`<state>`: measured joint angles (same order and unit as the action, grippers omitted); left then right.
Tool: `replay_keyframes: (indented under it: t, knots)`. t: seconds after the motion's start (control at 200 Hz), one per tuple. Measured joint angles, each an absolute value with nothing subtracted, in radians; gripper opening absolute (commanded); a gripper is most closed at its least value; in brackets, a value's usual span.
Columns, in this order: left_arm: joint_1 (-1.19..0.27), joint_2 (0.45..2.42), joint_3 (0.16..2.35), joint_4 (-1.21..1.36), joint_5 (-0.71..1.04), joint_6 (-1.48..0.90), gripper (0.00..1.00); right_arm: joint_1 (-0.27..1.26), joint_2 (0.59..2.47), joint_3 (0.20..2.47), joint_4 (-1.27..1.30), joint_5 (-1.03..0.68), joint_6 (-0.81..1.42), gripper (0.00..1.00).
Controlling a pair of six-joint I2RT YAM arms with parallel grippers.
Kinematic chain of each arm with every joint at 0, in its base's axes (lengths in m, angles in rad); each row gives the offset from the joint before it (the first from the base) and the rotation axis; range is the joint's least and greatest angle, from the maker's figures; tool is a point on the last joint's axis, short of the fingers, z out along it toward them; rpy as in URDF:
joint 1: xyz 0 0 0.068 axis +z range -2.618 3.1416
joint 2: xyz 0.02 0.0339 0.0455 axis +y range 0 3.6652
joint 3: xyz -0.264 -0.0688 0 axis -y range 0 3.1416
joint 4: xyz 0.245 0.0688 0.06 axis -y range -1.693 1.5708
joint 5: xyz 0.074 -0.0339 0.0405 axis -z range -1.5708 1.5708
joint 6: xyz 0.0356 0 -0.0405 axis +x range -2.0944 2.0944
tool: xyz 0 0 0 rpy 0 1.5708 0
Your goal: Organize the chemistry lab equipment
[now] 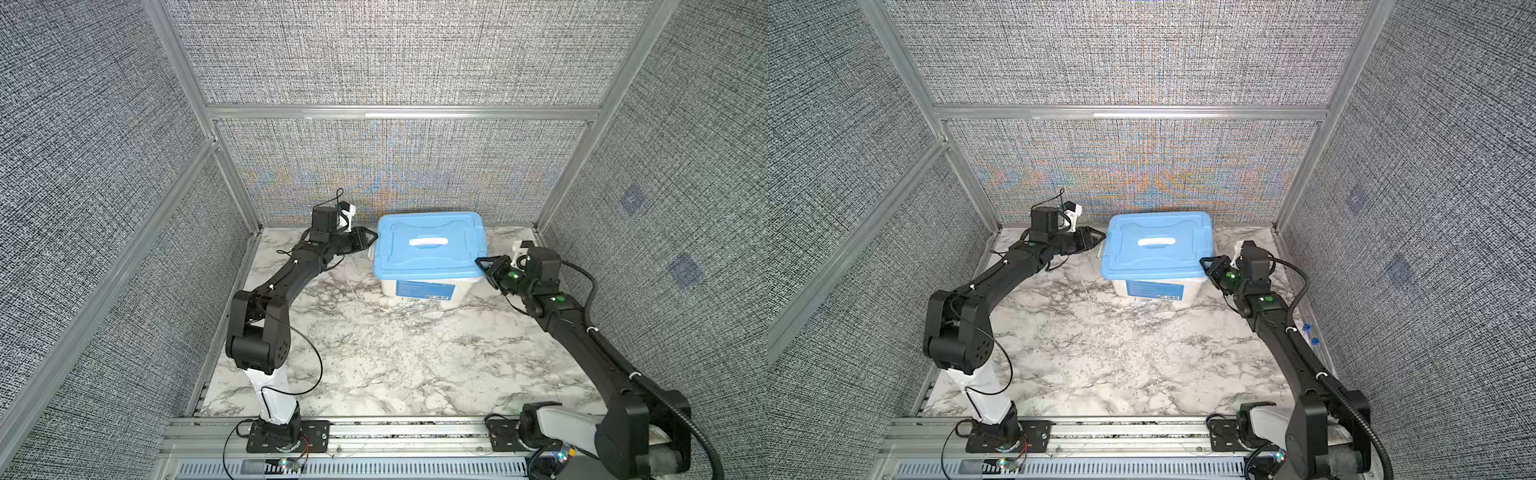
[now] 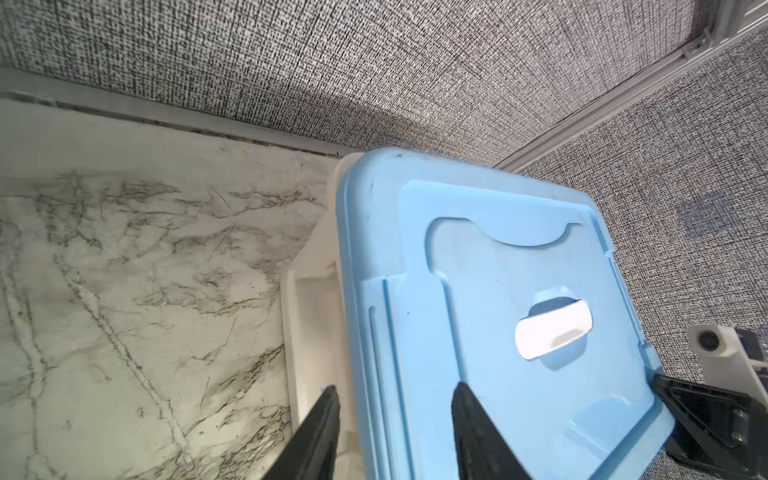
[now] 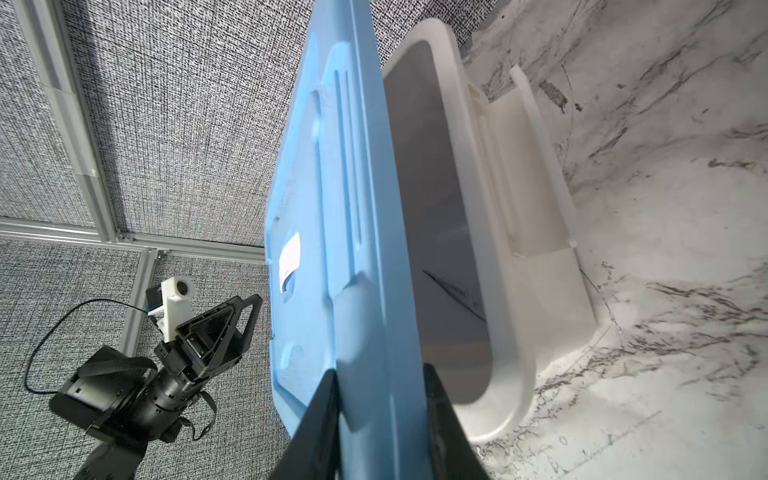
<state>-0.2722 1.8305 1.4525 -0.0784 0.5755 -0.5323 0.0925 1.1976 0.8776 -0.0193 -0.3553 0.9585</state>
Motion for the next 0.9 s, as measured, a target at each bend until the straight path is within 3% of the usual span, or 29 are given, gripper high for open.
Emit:
replay_keyframes:
  t: [0.495,0.71,0.895]
  knots:
    - [-0.272,1.824,1.415,-0.096,0.573,-0.527,0.46,0.114,1.186,0.813,0.046,-0.273,1.03,0.22]
    - [-0.273,1.726,1.229,0.01,0.577,-0.583,0.46,0.154,1.17,0.816,0.088,-0.234,1.049,0.21]
    - [-0.275,1.721,1.213,0.051,0.579,-0.602,0.45,0.171,1.155,0.801,0.12,-0.181,1.057,0.2]
